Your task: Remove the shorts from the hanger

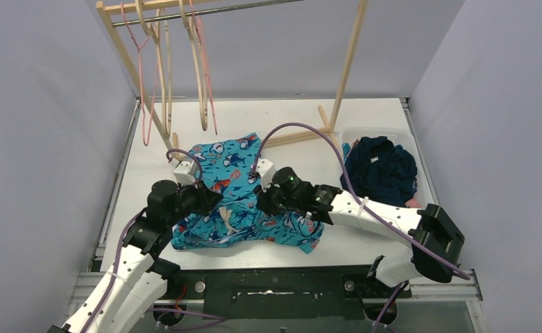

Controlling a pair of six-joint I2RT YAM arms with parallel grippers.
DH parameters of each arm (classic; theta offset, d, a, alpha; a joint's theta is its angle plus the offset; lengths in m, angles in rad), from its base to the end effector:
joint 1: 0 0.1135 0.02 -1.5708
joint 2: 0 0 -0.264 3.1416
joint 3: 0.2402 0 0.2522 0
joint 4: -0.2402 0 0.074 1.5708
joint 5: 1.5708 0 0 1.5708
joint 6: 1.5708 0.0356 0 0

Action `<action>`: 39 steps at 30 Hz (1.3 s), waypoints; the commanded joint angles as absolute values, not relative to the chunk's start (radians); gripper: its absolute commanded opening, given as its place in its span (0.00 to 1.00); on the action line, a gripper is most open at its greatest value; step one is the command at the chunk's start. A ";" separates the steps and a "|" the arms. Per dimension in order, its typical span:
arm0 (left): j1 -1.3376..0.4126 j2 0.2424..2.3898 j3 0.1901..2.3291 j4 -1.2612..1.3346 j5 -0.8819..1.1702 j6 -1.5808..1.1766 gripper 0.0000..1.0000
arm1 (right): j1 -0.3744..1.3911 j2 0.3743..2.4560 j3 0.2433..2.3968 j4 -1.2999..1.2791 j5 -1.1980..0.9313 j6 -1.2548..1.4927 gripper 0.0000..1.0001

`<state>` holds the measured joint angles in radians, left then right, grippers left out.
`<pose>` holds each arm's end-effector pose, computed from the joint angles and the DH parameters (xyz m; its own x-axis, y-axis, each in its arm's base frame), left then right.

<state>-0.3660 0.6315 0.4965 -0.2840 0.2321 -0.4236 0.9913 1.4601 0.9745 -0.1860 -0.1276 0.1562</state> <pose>0.1436 -0.0638 0.2516 -0.5701 -0.2099 -0.7943 0.3402 0.8197 -0.4608 0.1720 0.2711 0.2466 -0.4742 -0.4428 -0.7610 -0.8207 0.5352 0.2000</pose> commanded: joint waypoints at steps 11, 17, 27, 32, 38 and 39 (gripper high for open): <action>-0.367 0.600 0.519 -0.260 0.109 -0.415 0.00 | 0.759 1.190 0.817 -0.154 -0.128 0.272 0.01; -0.368 0.620 0.527 -0.274 0.117 -0.425 0.00 | 0.754 1.106 0.820 -0.209 -0.010 0.272 0.00; -0.368 0.533 0.513 -0.261 0.109 -0.430 0.00 | 0.678 1.121 0.582 -0.055 -0.112 0.497 0.00; -0.369 0.530 0.507 -0.245 0.123 -0.423 0.00 | 0.687 1.100 0.493 0.174 -0.277 0.513 0.10; -0.370 0.566 0.511 -0.228 0.177 -0.413 0.00 | 0.691 0.989 0.565 0.120 -0.261 0.360 0.45; -0.370 0.570 0.508 -0.219 0.191 -0.409 0.00 | 0.689 0.957 0.570 0.111 -0.286 0.290 0.48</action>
<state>-0.3763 0.5598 0.4995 -0.2668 0.1478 -0.4377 0.6888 1.0729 0.5003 0.0151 -0.2493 0.4484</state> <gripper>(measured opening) 0.089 0.439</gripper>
